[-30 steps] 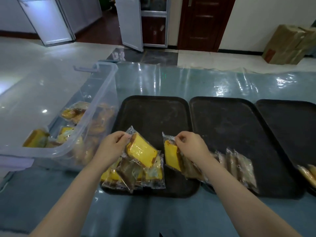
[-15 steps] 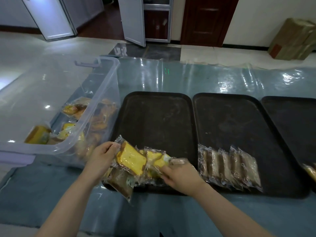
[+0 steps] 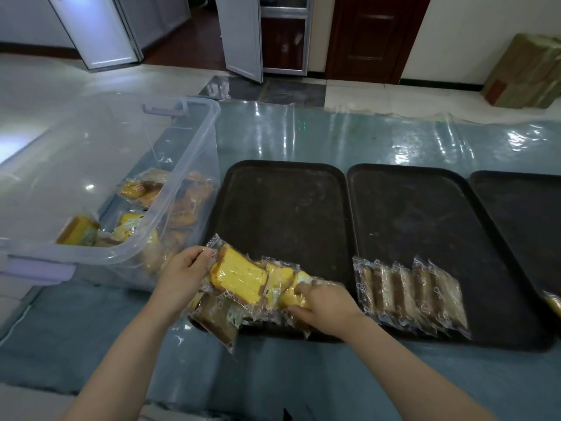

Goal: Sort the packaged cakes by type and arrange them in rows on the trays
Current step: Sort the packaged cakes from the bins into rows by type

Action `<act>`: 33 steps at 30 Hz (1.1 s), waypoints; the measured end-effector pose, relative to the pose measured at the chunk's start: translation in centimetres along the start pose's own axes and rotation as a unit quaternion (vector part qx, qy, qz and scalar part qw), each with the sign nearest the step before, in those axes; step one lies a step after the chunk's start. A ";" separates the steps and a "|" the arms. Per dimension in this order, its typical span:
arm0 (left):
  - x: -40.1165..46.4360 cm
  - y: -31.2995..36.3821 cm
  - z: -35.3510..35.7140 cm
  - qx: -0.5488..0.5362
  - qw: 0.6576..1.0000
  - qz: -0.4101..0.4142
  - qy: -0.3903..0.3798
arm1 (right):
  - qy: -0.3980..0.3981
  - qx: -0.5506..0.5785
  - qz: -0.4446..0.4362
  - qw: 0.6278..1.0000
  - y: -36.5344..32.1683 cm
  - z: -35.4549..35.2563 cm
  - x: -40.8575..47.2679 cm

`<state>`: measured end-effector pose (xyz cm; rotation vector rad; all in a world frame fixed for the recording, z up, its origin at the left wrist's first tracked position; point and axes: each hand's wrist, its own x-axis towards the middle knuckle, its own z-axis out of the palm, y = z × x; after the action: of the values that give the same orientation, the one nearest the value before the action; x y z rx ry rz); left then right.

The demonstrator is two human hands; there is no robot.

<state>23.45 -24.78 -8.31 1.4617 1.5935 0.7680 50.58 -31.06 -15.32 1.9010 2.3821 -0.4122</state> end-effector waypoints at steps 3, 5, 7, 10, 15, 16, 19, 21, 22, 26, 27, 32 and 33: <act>-0.4 0.2 -0.2 0.003 1.000 -0.002 0.000 | -0.015 0.013 0.079 0.997 -0.4 -0.3 0.9; -0.5 0.3 -0.2 -0.002 1.000 0.001 0.000 | -0.051 0.031 0.136 0.989 -0.8 -0.4 1.7; -0.5 0.3 -0.2 -0.003 1.000 0.001 0.000 | -0.086 0.073 0.177 0.978 -1.0 -0.3 2.4; -0.4 0.1 -0.4 -0.005 1.000 0.004 -0.013 | -0.108 0.113 0.194 0.968 -1.0 -0.5 3.2; -0.6 0.2 -0.7 0.007 1.000 0.010 -0.011 | -0.139 0.148 0.149 0.968 -0.1 -1.2 3.3; -0.6 0.2 -0.7 0.008 1.000 0.009 -0.011 | -0.138 0.140 0.142 0.970 0.1 -1.2 3.3; -0.5 0.1 -0.7 0.010 1.000 0.010 -0.009 | -0.112 0.090 0.114 0.983 0.2 -1.2 3.3; -0.3 0.1 -0.7 0.013 1.000 0.011 -0.010 | -0.087 0.053 0.088 0.991 0.1 -1.3 3.5; -0.3 0.1 -0.7 0.013 1.000 0.012 -0.013 | -0.075 0.043 0.075 0.993 0.1 -1.3 3.6; -0.4 0.5 -0.5 0.002 0.999 0.000 -0.043 | -0.047 0.038 0.039 0.997 -0.1 -1.5 4.1; -0.5 0.7 -0.4 0.003 0.999 -0.004 -0.052 | -0.051 0.039 0.033 0.997 -0.3 -1.6 4.2; -0.8 1.3 0.0 0.004 0.996 -0.015 -0.083 | -0.082 0.059 0.031 0.994 -0.6 -1.5 4.5; -0.7 1.3 0.0 0.007 0.996 -0.015 -0.089 | -0.084 0.063 0.032 0.994 -0.6 -1.6 4.4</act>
<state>24.07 -25.29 -7.09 1.4697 1.4853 0.5924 49.16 -26.59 -14.62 1.9026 2.2312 -0.7015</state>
